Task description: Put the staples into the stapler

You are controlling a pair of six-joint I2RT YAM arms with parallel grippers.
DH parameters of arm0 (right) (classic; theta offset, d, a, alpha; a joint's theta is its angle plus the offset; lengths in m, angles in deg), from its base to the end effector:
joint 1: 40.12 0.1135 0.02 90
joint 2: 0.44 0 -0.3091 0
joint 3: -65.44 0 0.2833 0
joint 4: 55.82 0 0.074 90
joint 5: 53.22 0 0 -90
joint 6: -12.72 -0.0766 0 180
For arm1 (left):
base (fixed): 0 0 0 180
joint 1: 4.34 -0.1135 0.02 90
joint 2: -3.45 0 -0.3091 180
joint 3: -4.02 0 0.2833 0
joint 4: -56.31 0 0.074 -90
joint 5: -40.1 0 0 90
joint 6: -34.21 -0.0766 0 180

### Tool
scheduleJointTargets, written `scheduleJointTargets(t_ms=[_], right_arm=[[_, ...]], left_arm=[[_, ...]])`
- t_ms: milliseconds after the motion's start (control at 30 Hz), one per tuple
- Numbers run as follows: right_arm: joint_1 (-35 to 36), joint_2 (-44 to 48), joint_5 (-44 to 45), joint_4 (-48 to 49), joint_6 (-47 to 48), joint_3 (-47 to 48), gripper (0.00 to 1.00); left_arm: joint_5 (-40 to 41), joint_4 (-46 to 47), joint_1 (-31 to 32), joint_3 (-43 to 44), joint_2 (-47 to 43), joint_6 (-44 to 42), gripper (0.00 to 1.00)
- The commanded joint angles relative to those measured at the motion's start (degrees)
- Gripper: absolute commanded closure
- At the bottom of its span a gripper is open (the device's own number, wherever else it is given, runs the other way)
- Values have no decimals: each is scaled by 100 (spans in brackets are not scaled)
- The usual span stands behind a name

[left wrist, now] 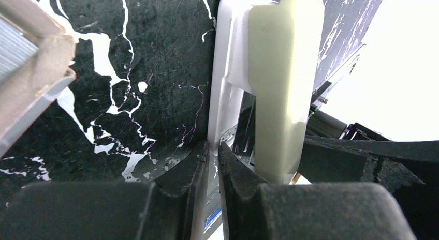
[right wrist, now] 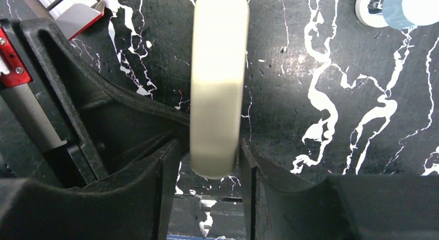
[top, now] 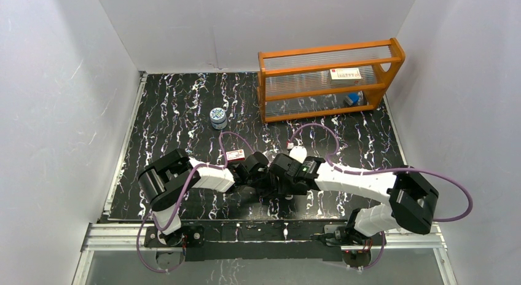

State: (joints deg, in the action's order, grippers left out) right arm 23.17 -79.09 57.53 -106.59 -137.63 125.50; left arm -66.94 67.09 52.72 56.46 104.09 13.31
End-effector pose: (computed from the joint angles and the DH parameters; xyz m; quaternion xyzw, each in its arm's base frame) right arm 0.1497 0.2370 0.1900 0.0074 0.9682 0.0717 0.2394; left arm 0.1893 -0.3335 0.1166 -0.0277 0.8887 -0.4507 0.0799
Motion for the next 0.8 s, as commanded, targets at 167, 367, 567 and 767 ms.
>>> scheduleJointTargets(t_ms=[167,367,567,767], right_arm=[[61,483,122,-321,-329,134,47],[52,544,152,-134,-145,159,60],[27,377,35,-230,-233,-64,71],[-59,434,-144,-75,-376,-705,75]], left_arm=[[358,-356,-41,-118,123,-129,86],[359,-391,-46,-111,114,-131,87],[333,-459,-41,-43,140,-209,87],[290,-458,-45,-12,119,-243,87]])
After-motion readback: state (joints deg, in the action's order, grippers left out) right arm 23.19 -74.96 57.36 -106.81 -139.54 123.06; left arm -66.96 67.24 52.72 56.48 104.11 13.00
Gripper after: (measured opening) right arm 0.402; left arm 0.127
